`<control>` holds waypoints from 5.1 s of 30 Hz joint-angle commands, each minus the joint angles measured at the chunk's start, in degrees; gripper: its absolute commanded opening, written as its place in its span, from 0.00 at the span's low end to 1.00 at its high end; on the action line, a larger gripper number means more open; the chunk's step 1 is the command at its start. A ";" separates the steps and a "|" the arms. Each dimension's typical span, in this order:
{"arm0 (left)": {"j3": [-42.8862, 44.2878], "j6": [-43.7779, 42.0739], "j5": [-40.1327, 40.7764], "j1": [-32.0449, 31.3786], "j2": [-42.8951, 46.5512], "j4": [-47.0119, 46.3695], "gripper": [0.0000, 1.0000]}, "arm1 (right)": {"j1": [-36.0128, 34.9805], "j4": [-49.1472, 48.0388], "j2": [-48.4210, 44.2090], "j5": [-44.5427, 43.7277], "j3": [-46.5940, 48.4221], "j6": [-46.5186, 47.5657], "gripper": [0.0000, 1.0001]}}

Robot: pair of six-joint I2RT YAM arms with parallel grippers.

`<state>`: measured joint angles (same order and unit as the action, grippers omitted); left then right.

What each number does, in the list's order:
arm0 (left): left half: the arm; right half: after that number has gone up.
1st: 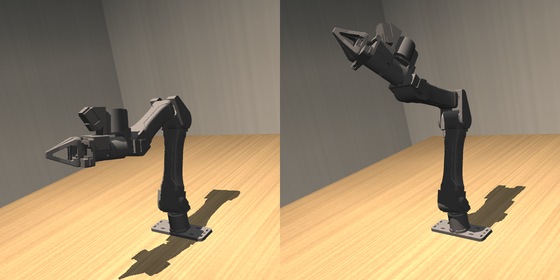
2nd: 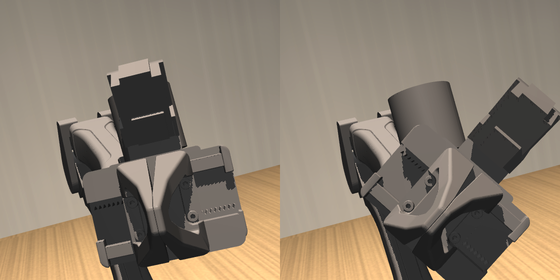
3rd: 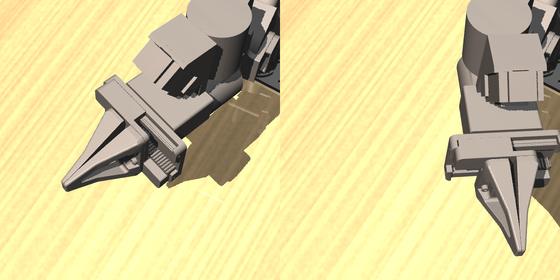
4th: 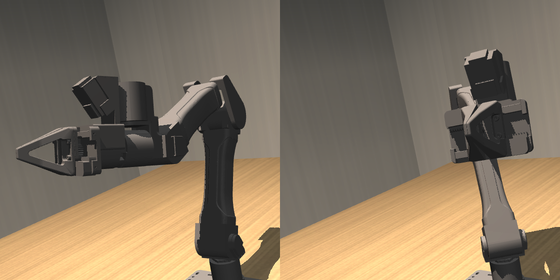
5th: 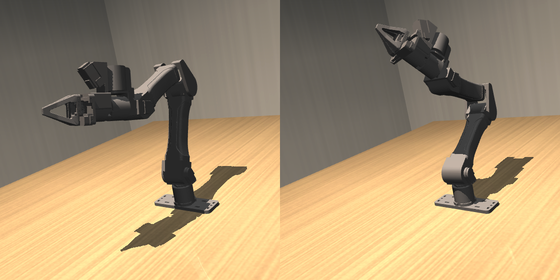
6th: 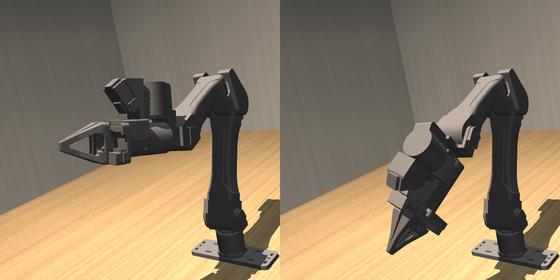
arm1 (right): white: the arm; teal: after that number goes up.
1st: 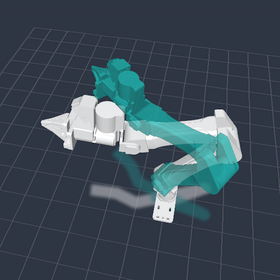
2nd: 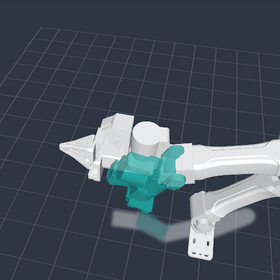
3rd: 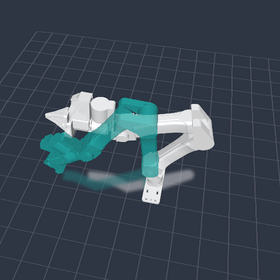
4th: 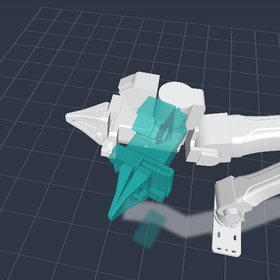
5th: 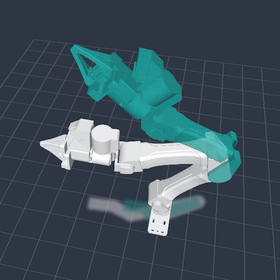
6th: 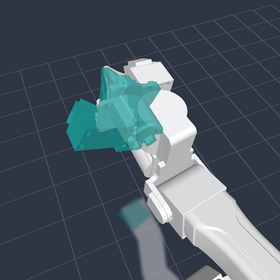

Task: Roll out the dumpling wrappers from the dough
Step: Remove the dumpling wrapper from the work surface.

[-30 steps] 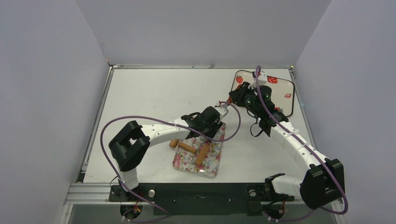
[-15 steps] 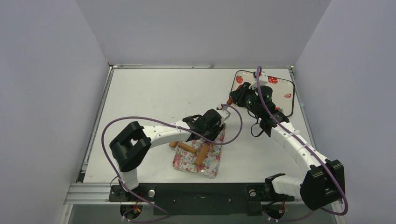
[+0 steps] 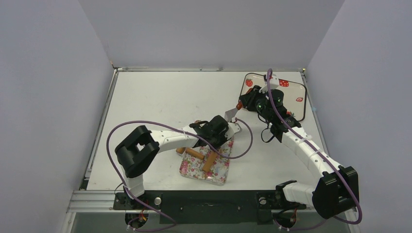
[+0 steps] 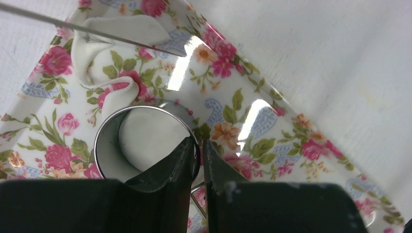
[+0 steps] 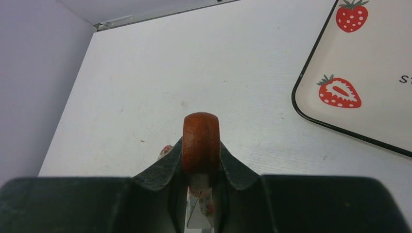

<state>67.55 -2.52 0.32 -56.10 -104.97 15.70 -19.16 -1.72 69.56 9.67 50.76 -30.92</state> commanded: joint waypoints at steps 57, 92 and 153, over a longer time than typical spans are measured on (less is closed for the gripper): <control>2.27 -100.77 -27.03 14.49 3.96 30.05 0.31 | -4.08 -2.14 -5.16 2.68 5.03 -2.90 0.00; 1.70 3.55 -1.41 3.67 5.17 2.88 0.32 | -6.28 -0.13 0.33 -5.30 0.90 -2.50 0.00; 4.72 -71.50 -30.77 12.72 3.33 23.47 0.03 | -2.44 6.13 -5.35 -8.13 6.24 0.11 0.00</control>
<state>68.71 -77.71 -27.03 -42.81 -100.55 41.76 -21.71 7.49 67.75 -1.19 54.96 -27.94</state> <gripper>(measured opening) 0.020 0.155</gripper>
